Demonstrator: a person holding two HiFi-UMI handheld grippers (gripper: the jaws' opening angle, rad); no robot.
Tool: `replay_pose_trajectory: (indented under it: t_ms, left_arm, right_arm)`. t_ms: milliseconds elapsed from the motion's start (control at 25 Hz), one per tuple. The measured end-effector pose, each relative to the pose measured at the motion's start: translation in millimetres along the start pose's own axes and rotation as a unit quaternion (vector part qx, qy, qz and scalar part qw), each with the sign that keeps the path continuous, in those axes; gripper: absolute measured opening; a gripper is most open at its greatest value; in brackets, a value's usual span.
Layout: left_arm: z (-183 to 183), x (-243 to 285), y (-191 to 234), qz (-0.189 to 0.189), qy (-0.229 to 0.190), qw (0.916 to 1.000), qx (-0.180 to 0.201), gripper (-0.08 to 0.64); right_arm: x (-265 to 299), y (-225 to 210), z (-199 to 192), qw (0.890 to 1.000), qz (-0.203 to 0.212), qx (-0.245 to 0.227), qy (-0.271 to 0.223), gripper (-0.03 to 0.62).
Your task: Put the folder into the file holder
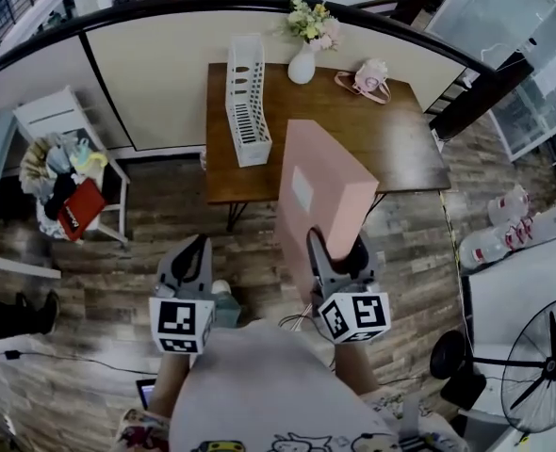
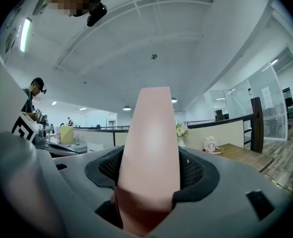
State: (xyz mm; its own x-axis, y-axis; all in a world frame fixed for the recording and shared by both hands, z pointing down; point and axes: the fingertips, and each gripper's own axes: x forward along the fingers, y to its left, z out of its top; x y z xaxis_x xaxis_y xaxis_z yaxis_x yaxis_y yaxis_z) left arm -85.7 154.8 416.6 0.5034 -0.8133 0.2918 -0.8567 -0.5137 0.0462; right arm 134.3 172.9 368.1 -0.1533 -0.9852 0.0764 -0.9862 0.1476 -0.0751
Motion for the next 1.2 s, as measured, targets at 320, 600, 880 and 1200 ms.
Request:
replay_pose_trajectory:
  t_ms: [320, 600, 880, 1200]
  left_arm:
    - [6.1, 42.8, 41.4, -0.029, 0.010, 0.9995, 0.010, 0.014]
    - [-0.3, 56.5, 58.3, -0.060, 0.028, 0.9978, 0.007, 0.014]
    - [-6.1, 71.3, 66.0, -0.070, 0.044, 0.9966, -0.002, 0.014]
    - [-0.6, 109.1, 71.4, -0.051, 0.045, 0.9977, -0.011, 0.014]
  right_arm:
    - [45.8, -2.6, -2.2, 0.999, -0.045, -0.002, 0.006, 0.291]
    - [56.5, -0.6, -4.4, 0.997, -0.079, -0.006, 0.018, 0.291]
    - [67.8, -4.6, -8.3, 0.995, -0.091, -0.010, 0.034, 0.291]
    - [106.6, -29.8, -9.9, 0.996, -0.078, -0.016, 0.042, 0.291]
